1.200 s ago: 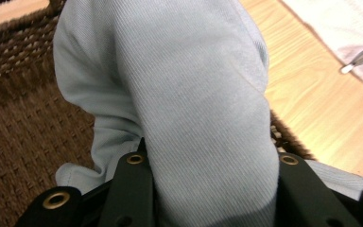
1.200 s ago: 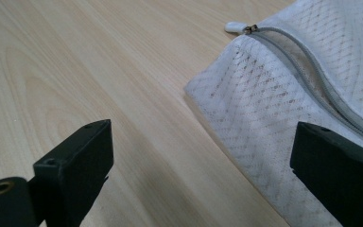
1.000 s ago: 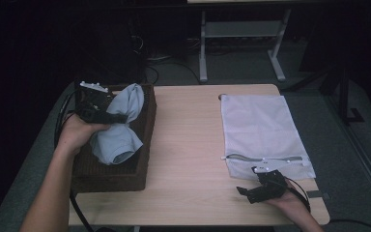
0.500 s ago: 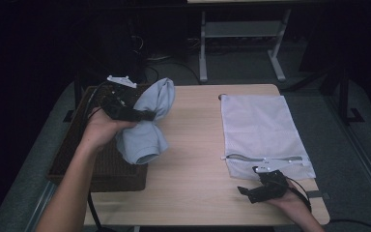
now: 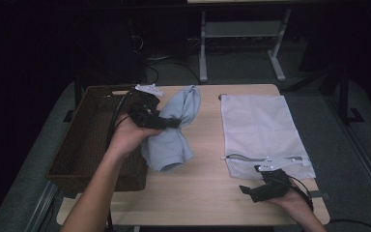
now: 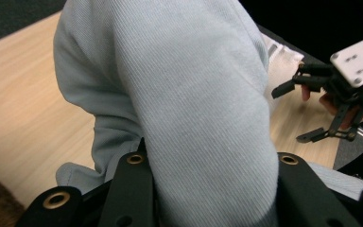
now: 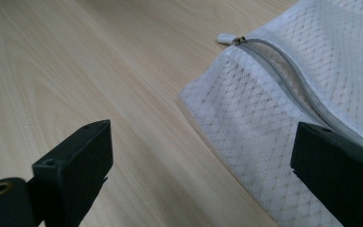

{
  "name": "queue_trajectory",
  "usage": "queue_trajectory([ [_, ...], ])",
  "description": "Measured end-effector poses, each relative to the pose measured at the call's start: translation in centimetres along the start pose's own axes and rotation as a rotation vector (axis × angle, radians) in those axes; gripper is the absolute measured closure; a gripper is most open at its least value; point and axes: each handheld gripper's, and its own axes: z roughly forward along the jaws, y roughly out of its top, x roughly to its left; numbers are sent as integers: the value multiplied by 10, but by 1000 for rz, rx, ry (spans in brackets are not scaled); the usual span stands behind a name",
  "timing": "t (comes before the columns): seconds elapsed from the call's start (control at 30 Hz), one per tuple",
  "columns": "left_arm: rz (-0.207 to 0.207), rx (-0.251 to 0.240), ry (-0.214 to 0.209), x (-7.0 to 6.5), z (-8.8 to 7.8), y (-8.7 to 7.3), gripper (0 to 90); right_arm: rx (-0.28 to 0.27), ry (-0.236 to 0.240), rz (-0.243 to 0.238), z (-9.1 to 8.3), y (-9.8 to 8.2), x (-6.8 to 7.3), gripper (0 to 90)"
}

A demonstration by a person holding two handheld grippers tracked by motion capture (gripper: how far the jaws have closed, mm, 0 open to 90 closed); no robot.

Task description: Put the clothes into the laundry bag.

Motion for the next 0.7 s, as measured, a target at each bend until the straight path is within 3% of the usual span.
queue_trajectory([
  [0.5, 8, 39, -27, -11, 56, -24, 647, 12, -5, -7, -3, 3, 1, 21],
  [0.63, 8, 54, -46, -10, 67, -32, 646, 13, -8, 21, -5, 3, -3, 77],
  [0.7, 4, 48, -57, -9, 71, -37, 646, 4, 0, 31, -7, 3, -6, 151],
])
